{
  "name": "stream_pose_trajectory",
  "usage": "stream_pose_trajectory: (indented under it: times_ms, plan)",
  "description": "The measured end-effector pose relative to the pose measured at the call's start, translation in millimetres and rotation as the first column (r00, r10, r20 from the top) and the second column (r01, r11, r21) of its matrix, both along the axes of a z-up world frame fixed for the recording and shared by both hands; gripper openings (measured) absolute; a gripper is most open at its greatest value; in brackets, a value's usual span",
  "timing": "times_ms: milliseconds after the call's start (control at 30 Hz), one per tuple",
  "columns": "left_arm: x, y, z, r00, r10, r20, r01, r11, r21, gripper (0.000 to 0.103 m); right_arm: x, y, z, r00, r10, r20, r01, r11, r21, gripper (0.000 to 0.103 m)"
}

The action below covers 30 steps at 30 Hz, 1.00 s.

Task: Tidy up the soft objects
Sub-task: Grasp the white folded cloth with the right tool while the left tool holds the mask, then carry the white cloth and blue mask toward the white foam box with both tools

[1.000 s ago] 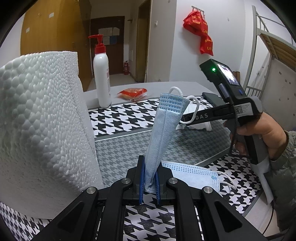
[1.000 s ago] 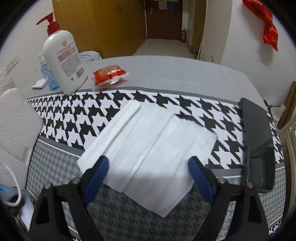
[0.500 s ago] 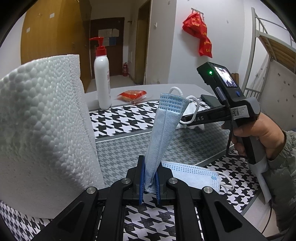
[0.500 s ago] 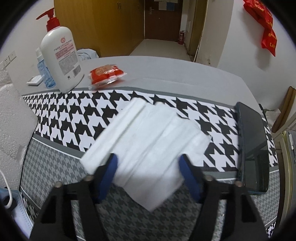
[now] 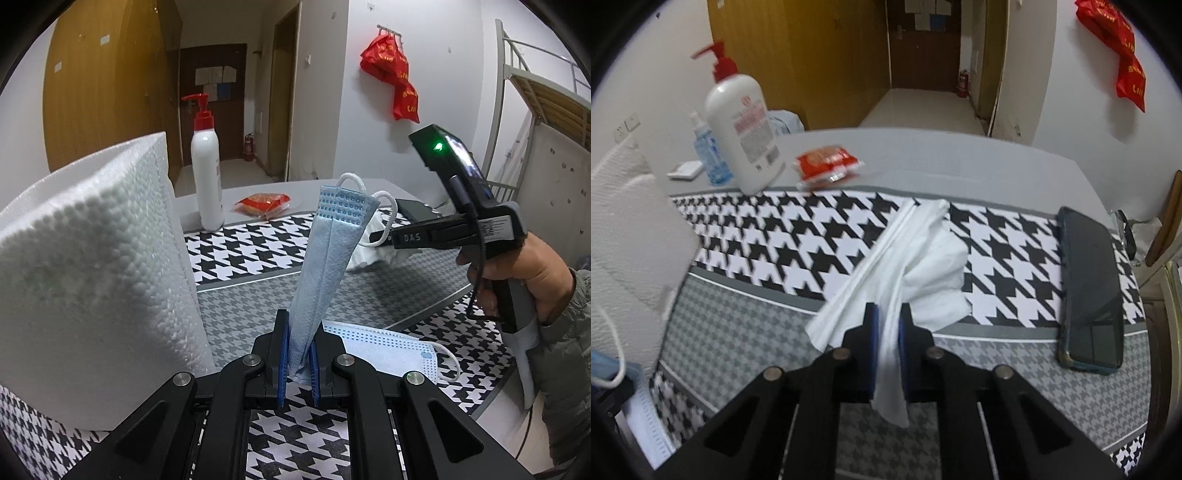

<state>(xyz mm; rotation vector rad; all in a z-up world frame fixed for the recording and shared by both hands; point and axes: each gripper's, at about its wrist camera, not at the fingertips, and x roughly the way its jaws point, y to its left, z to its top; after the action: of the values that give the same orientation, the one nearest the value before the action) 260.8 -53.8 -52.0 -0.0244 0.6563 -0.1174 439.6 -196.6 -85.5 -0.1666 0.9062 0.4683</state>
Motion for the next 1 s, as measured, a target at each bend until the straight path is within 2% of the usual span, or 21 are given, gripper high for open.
stream_pose_trajectory:
  times_ms: [133,400,1000]
  plan:
    - [-8.0,-2.2,8.4,1.000,0.001,0.018,-0.001,1.000,0.004,0.010,-19.4,-3.7,16.6,1.000,0.014,0.017,-0.015,0.998,0.058,0.013]
    - [-23.3,-3.4,21.5,0.999,0.014,0.047,-0.015,1.000,0.016,0.010,-46.5,-15.6,43.5,0.997,0.030,0.072,-0.036,0.995,0.088,0.013]
    - [-54.1,-9.1,41.0,0.994,0.016,0.110,-0.021,0.999,0.046,0.010,-103.8,-33.2,71.7,0.986,0.043,0.163,-0.075,0.978,0.194,0.013]
